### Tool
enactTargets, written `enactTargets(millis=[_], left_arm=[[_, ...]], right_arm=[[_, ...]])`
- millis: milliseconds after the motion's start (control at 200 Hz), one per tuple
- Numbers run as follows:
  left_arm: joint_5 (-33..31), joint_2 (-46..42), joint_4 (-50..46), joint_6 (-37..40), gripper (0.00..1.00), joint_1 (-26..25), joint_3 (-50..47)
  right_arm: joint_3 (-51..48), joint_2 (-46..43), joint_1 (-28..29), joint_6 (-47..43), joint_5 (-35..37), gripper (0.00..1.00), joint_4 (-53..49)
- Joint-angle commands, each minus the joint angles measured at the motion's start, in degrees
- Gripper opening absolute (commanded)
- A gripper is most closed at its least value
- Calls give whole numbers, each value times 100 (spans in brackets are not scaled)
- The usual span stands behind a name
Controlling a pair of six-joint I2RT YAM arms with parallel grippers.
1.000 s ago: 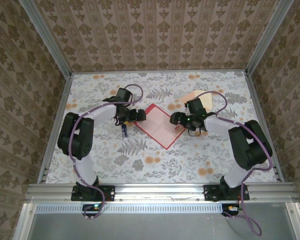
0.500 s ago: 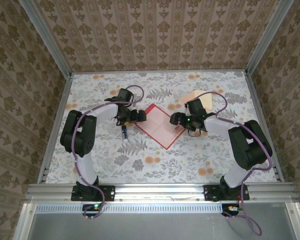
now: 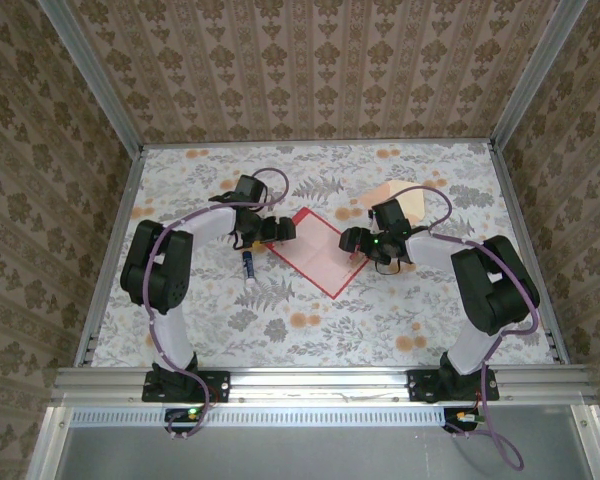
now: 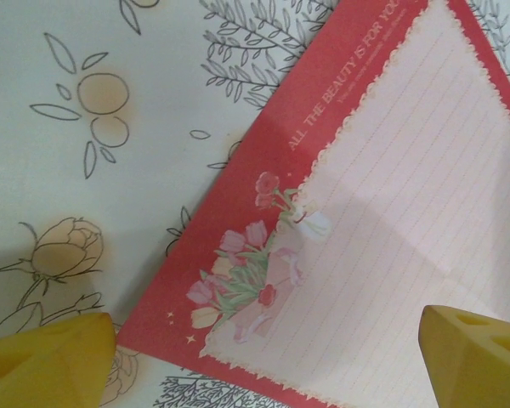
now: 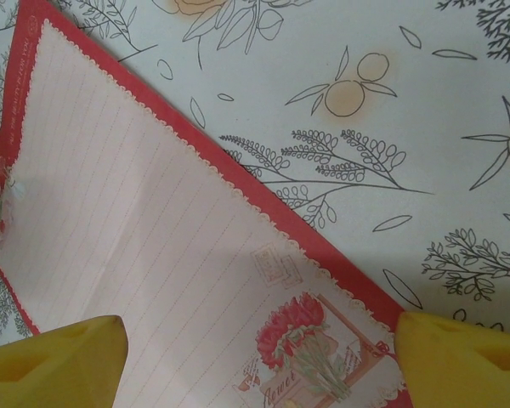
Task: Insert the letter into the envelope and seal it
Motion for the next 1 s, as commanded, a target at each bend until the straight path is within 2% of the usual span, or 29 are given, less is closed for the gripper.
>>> enactTargets(millis=[0, 310, 615, 995], left_arm=[[225, 116, 112, -106, 92, -28, 124], [398, 99, 127, -78, 92, -30, 163], [-329, -64, -740, 261, 92, 115, 296], [-90, 174, -551, 1, 92, -51, 281]], right_arm=[[-91, 114, 24, 102, -84, 84, 56], [-110, 123, 26, 85, -59, 84, 44], [-115, 95, 19, 49, -24, 84, -15], [-89, 107, 12, 49, -22, 83, -18]])
